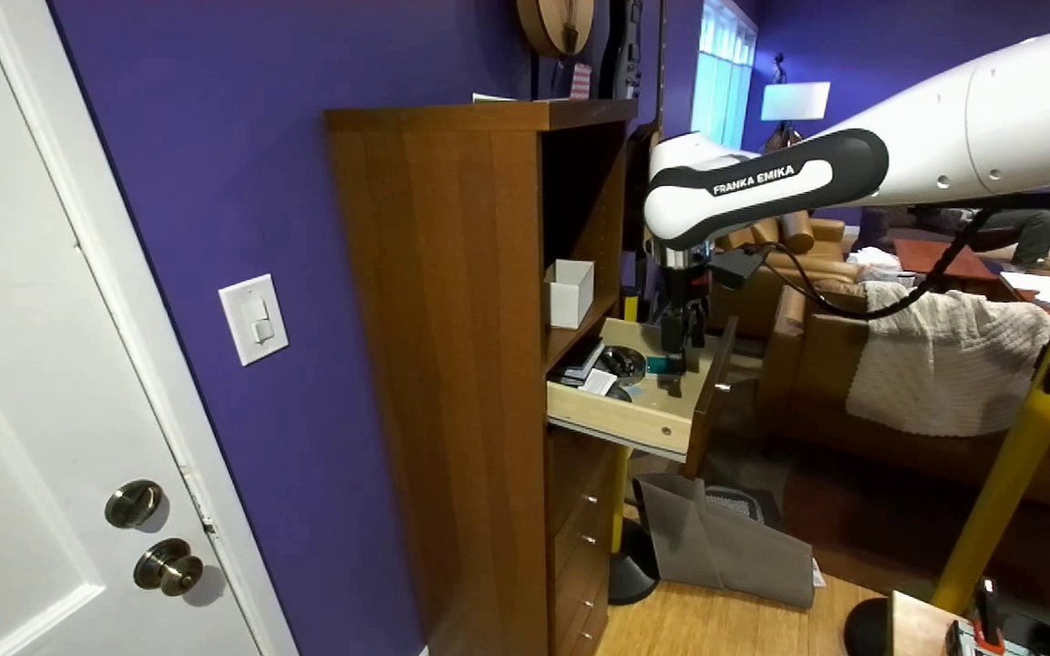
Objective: Open the top drawer
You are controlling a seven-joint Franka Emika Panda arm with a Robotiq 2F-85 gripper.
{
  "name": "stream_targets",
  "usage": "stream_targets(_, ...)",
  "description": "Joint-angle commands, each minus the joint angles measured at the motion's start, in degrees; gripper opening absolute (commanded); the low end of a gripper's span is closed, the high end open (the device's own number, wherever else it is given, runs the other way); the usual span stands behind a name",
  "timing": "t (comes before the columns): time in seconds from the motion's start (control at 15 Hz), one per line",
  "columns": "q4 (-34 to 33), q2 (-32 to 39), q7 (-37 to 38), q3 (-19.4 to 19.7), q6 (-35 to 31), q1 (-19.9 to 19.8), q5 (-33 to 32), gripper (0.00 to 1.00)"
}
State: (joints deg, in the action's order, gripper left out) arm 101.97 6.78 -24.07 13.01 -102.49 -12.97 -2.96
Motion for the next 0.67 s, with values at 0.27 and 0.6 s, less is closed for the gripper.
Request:
stream_targets(0.27, 2.26, -6.96, -0.28, -1.02, -3.62, 0.12, 7.24, 1.00)
stream_targets(0.6, 6.42, -12.91, 3.79, -2.05, -7.03, 1.63, 4.78, 1.00)
